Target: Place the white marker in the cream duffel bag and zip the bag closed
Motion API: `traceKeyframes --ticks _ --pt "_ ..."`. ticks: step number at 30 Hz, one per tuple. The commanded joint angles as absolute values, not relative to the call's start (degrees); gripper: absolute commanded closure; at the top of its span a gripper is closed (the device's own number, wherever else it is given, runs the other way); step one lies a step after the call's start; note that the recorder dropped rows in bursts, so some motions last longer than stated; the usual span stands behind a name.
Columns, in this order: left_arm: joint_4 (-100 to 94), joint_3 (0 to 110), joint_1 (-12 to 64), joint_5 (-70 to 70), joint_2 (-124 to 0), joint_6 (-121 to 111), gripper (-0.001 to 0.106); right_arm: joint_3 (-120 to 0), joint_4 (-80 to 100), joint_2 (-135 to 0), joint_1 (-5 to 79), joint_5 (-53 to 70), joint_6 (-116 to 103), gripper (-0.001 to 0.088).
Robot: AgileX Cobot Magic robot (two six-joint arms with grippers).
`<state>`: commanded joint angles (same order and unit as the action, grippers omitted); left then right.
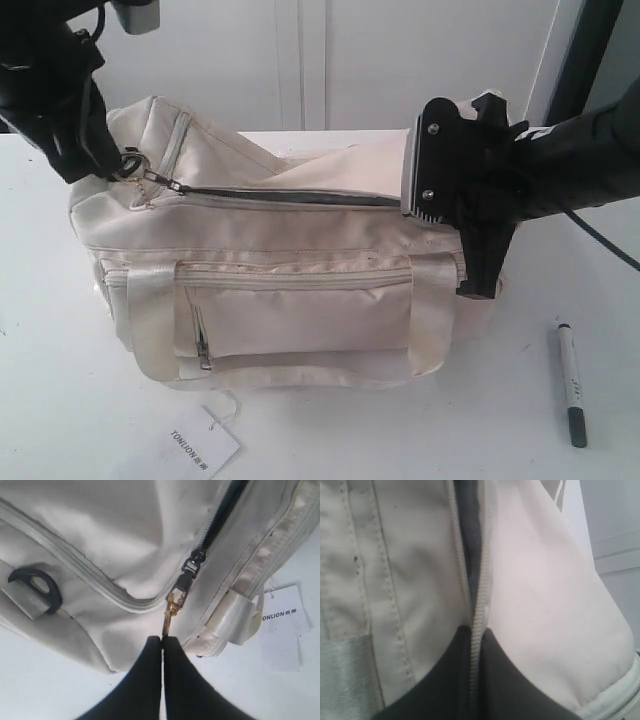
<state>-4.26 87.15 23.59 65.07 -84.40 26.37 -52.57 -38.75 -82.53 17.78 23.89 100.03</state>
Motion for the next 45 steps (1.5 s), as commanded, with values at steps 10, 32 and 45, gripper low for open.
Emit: traceKeyframes --ticks 10,32,45 --pt "-4.5 80.3 19.3 59.8 -84.4 23.9 0.105 -52.6 -38.7 -82.5 17.8 23.9 100.0 0.0868" --pt "-16.7 79.3 17.1 59.7 -84.4 10.4 0.105 -52.6 -38.6 -82.5 17.7 23.7 99.5 0.0868" --pt "5.4 79.3 17.1 53.7 -84.4 26.1 0.105 -52.6 -38.7 -82.5 17.7 24.0 98.4 0.0726"
